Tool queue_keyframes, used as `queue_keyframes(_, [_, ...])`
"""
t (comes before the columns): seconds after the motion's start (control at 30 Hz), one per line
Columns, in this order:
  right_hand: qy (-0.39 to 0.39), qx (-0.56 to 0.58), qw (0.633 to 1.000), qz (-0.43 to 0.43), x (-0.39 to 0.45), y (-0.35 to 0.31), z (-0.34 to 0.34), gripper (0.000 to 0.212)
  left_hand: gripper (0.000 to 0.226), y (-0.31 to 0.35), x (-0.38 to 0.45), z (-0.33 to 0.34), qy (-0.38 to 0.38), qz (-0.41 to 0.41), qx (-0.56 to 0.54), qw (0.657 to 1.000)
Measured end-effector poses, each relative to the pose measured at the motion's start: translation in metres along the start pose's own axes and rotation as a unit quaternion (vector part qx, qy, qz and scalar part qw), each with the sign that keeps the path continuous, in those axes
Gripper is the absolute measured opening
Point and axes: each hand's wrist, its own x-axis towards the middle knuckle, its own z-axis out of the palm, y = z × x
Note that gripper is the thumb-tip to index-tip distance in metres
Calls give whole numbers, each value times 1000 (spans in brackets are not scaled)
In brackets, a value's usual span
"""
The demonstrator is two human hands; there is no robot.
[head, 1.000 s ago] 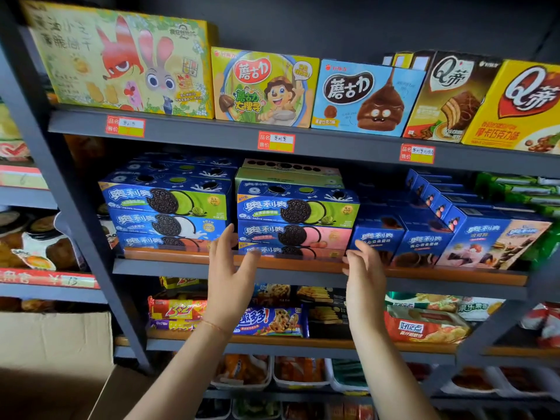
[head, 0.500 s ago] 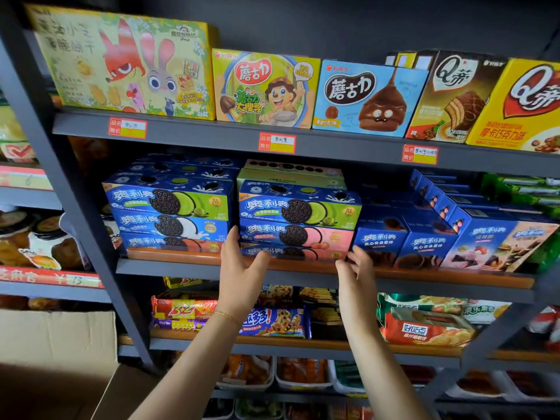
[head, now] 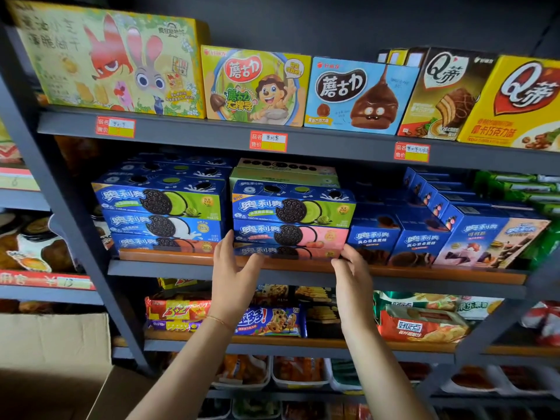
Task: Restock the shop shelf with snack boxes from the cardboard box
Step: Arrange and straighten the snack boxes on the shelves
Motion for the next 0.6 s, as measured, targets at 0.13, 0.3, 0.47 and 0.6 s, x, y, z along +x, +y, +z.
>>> queue_keyframes(0.13, [1, -7, 1000, 1, 0, 3, -1, 47, 83, -1, -1, -1, -2, 5, 10, 1000])
queue_keyframes(0.3, [4, -24, 1000, -11, 2, 7, -4, 43, 81, -3, -2, -2, 3, 6, 9, 1000])
queue_keyframes(0.47, [9, -41, 999, -23, 2, 8, -3, 46, 79, -6, 0, -2, 6, 9, 4, 1000])
queue_keyframes(0.6, [15, -57, 998, -30, 2, 7, -5, 44, 71, -8, 0, -3, 3, 7, 14, 1000])
